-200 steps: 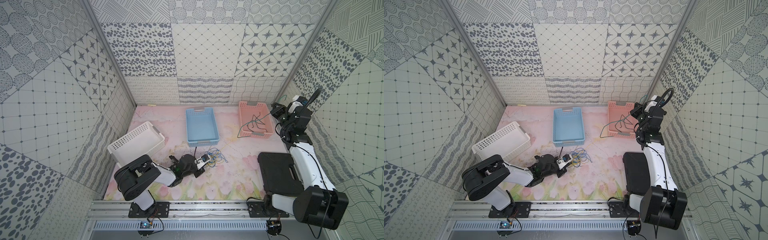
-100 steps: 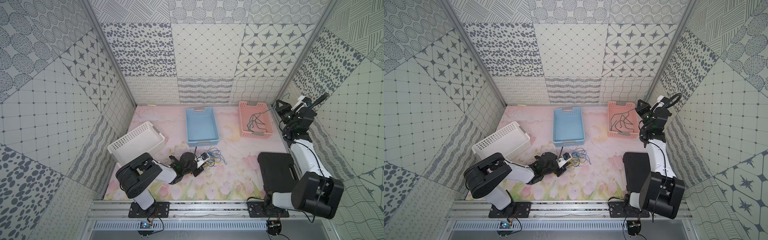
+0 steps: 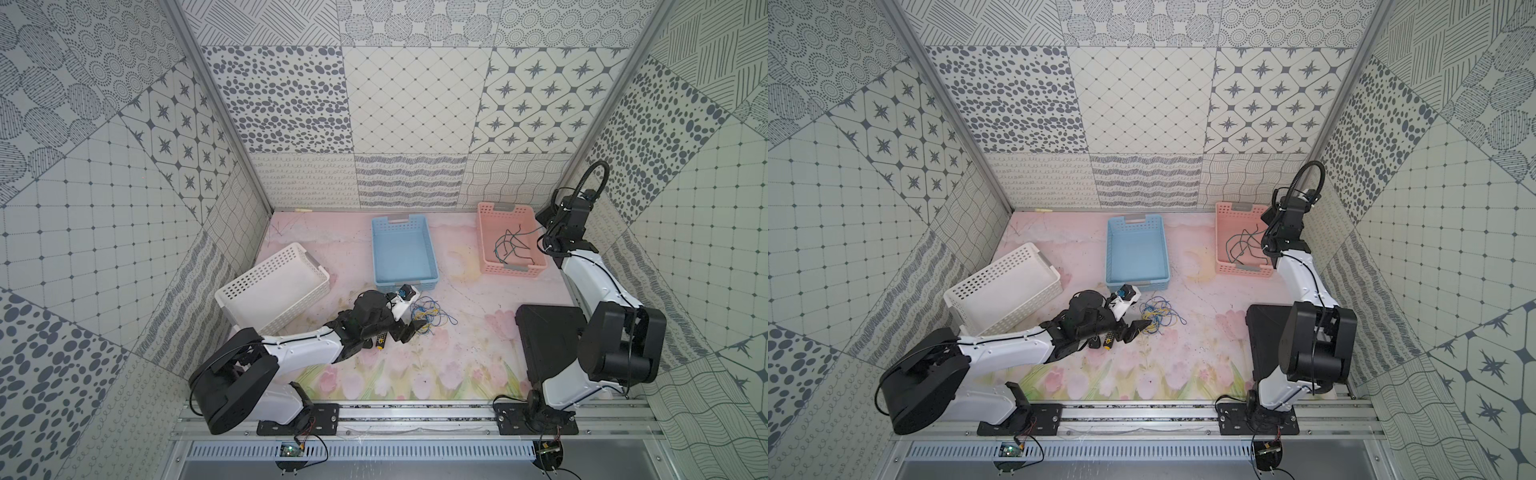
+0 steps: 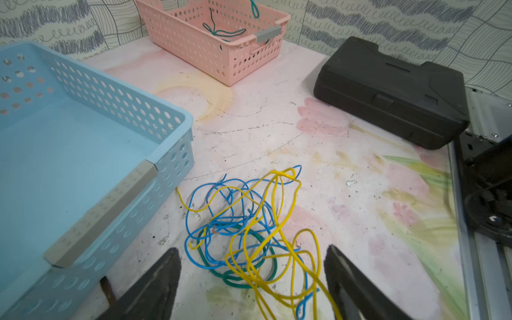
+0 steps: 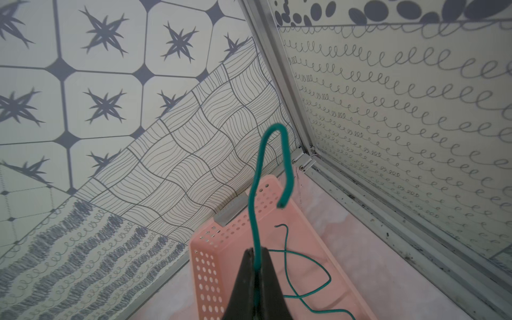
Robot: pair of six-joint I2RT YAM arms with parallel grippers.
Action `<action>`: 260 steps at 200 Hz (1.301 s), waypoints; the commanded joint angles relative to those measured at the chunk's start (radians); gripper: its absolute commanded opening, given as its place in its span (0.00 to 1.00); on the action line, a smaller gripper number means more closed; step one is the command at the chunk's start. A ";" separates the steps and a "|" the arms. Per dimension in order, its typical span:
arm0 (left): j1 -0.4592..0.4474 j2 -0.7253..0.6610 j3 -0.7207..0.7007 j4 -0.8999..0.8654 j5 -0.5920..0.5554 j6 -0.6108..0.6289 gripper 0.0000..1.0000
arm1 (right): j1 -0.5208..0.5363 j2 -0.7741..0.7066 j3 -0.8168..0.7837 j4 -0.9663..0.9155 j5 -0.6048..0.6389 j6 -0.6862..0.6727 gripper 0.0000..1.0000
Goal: Untangle and sort cables by color
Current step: Place the cable in the bin, then untie the cable.
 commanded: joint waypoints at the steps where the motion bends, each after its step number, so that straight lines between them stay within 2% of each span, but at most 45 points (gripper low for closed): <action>1: 0.004 -0.125 -0.008 -0.158 -0.001 -0.154 0.87 | 0.009 0.060 0.106 -0.033 0.094 -0.118 0.00; 34: 0.007 -0.251 -0.060 -0.143 -0.015 -0.218 0.91 | 0.050 0.168 0.208 -0.088 0.094 -0.255 0.01; 53: 0.008 -0.305 -0.072 -0.161 -0.024 -0.248 0.92 | 0.052 0.221 0.238 -0.113 0.061 -0.273 0.03; 66: 0.007 -0.326 -0.076 -0.179 -0.031 -0.267 0.94 | 0.053 0.256 0.264 -0.142 0.024 -0.275 0.09; 77: 0.008 -0.328 -0.074 -0.192 -0.034 -0.275 0.94 | 0.052 0.307 0.325 -0.203 -0.029 -0.279 0.18; 91: 0.012 -0.312 -0.066 -0.212 -0.036 -0.282 0.96 | 0.053 0.353 0.392 -0.292 -0.089 -0.281 0.35; 115: 0.019 -0.247 -0.015 -0.302 -0.045 -0.291 0.97 | 0.053 0.332 0.369 -0.290 -0.123 -0.274 0.65; 131: 0.019 -0.183 0.026 -0.362 -0.055 -0.285 0.98 | 0.053 0.290 0.334 -0.276 -0.151 -0.274 0.75; 146: 0.020 -0.123 0.051 -0.372 -0.053 -0.286 0.99 | 0.053 0.219 0.266 -0.234 -0.220 -0.264 0.78; 167: 0.023 -0.040 0.090 -0.372 -0.011 -0.290 1.00 | 0.051 0.067 0.071 -0.065 -0.495 -0.204 0.78; 187: 0.025 0.020 0.112 -0.351 0.021 -0.306 1.00 | 0.064 -0.071 -0.197 0.286 -0.822 0.008 0.77; 200: 0.030 0.037 0.097 -0.292 0.051 -0.342 1.00 | 0.102 -0.124 -0.335 0.464 -0.939 0.147 0.77; 213: 0.040 0.046 0.066 -0.224 0.083 -0.386 1.00 | 0.175 -0.172 -0.452 0.566 -0.983 0.193 0.77; 231: 0.042 0.051 0.061 -0.250 0.054 -0.401 1.00 | 0.309 -0.239 -0.551 0.511 -0.965 0.122 0.76; 248: 0.037 0.046 0.095 -0.376 -0.053 -0.385 1.00 | 0.422 -0.304 -0.615 0.398 -0.918 0.032 0.76; 260: 0.020 0.032 0.128 -0.480 -0.177 -0.361 1.00 | 0.469 -0.354 -0.669 0.361 -0.885 -0.002 0.76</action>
